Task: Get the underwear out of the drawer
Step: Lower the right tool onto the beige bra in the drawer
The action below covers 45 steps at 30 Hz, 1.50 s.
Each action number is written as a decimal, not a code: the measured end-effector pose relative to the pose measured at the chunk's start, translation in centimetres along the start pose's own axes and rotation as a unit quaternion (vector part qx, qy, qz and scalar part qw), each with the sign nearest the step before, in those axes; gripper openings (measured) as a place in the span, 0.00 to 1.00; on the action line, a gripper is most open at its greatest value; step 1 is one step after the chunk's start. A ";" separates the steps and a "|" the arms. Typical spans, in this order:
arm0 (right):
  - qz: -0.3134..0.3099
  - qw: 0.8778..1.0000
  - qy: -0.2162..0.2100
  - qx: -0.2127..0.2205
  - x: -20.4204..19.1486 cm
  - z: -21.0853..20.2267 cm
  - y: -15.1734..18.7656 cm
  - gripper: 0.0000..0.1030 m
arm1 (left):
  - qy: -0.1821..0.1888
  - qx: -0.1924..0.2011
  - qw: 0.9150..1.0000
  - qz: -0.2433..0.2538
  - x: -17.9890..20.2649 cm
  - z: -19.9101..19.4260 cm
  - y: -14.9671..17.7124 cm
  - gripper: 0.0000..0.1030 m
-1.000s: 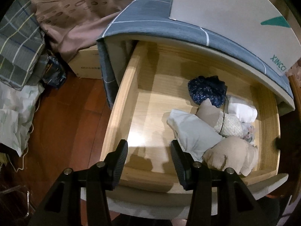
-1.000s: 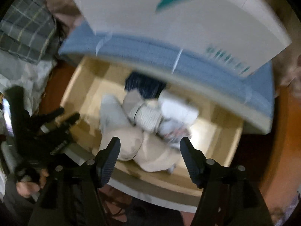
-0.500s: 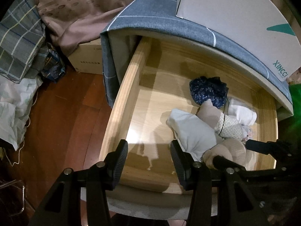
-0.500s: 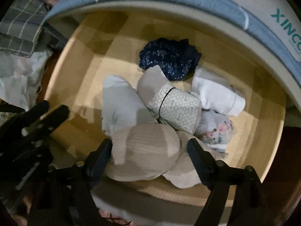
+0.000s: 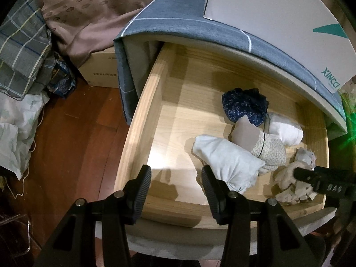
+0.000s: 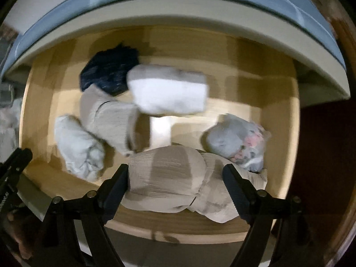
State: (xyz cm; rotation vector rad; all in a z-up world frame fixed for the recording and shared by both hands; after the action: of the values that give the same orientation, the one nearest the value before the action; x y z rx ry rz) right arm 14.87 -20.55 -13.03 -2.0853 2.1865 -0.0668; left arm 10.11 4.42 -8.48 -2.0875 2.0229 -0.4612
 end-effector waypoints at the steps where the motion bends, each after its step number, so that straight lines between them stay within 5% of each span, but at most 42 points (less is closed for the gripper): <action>1: 0.008 1.000 -0.008 0.000 0.4 0.0 -0.1 0.79 | 0.000 0.000 1.000 0.001 0.0 0.0 0.0 0.47; 7: 0.013 0.999 -0.038 0.009 1.4 -0.8 -1.1 0.80 | -0.002 -0.003 1.000 0.002 0.1 0.0 0.0 0.47; 15: -0.062 0.997 -0.053 -0.011 1.6 -2.4 -0.2 0.80 | -0.005 -0.006 1.000 0.011 0.4 0.1 0.1 0.47; 21: -0.138 0.989 -0.026 -0.038 0.4 -1.3 0.7 0.79 | -0.004 -0.008 1.000 0.012 0.4 0.2 0.2 0.47; 35: -0.206 0.977 0.016 -0.047 -1.8 3.0 0.5 0.80 | -0.002 -0.014 1.000 0.014 0.6 0.3 0.1 0.47; 41: -0.177 0.983 0.014 -0.053 -2.0 4.0 0.0 0.78 | 0.000 -0.015 1.000 0.011 0.6 0.4 0.1 0.47; 45: -0.092 0.994 -0.022 -0.053 -0.8 4.2 -0.9 0.76 | 0.002 -0.015 1.000 0.010 0.6 0.4 0.1 0.47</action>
State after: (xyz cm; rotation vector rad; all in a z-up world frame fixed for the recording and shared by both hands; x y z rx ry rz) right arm 16.27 -19.63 -17.03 -2.3178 2.0096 0.0795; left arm 10.16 3.77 -8.79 -2.0833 2.0622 -0.4351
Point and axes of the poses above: each gripper's, at about its wrist camera, not at the fingertips, and z roughly the way its jaws point, x to its right, y to its underside, the point moved 4 cm from there along z, roughly the way its jaws point, and after that the axes turned 4 degrees about x, right-handed, at the moved point
